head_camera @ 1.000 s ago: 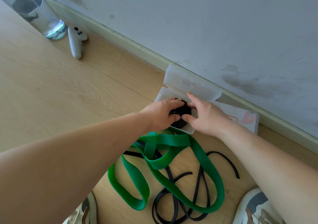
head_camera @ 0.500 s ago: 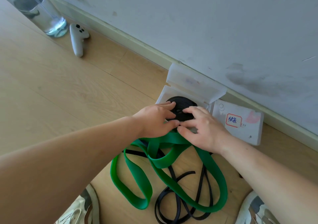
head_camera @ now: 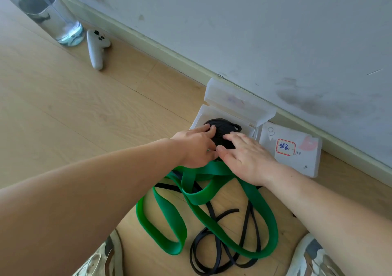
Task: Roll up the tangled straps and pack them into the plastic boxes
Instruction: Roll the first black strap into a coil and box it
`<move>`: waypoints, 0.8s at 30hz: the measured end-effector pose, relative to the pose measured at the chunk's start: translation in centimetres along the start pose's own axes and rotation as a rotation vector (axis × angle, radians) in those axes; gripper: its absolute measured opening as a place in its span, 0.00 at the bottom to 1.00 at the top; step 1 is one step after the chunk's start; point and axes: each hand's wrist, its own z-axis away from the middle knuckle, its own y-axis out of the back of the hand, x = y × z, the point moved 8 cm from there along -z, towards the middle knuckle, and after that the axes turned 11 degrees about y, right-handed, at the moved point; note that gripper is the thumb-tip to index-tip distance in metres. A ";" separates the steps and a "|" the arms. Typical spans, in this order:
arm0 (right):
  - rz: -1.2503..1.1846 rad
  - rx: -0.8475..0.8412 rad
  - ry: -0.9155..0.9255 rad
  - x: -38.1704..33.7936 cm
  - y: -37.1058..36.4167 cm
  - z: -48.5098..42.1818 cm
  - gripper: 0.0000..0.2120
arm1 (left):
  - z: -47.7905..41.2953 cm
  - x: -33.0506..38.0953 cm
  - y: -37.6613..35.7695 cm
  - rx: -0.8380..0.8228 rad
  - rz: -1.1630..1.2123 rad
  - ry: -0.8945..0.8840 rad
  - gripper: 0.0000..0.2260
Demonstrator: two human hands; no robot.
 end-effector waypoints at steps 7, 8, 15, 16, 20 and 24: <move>-0.164 0.170 0.058 1.1 0.5 -0.1 0.37 | 1.2 -0.8 1.2 0.214 0.214 -0.048 0.15; -0.142 0.247 0.070 1.0 1.2 0.1 0.35 | 1.3 -0.9 1.6 0.260 0.246 -0.035 0.15; 0.077 0.538 -0.010 1.3 2.8 2.6 0.27 | 1.8 -1.5 2.9 0.447 0.043 0.069 0.28; 0.061 0.528 -0.041 1.2 2.1 3.0 0.26 | 1.9 -2.0 1.9 0.392 0.092 0.118 0.31; -0.157 0.493 -0.100 1.7 0.6 3.2 0.29 | 2.4 -1.7 0.3 0.309 0.390 0.109 0.37; -0.214 0.441 -0.113 2.0 1.7 1.6 0.39 | 1.4 -2.1 2.1 0.338 0.364 0.096 0.42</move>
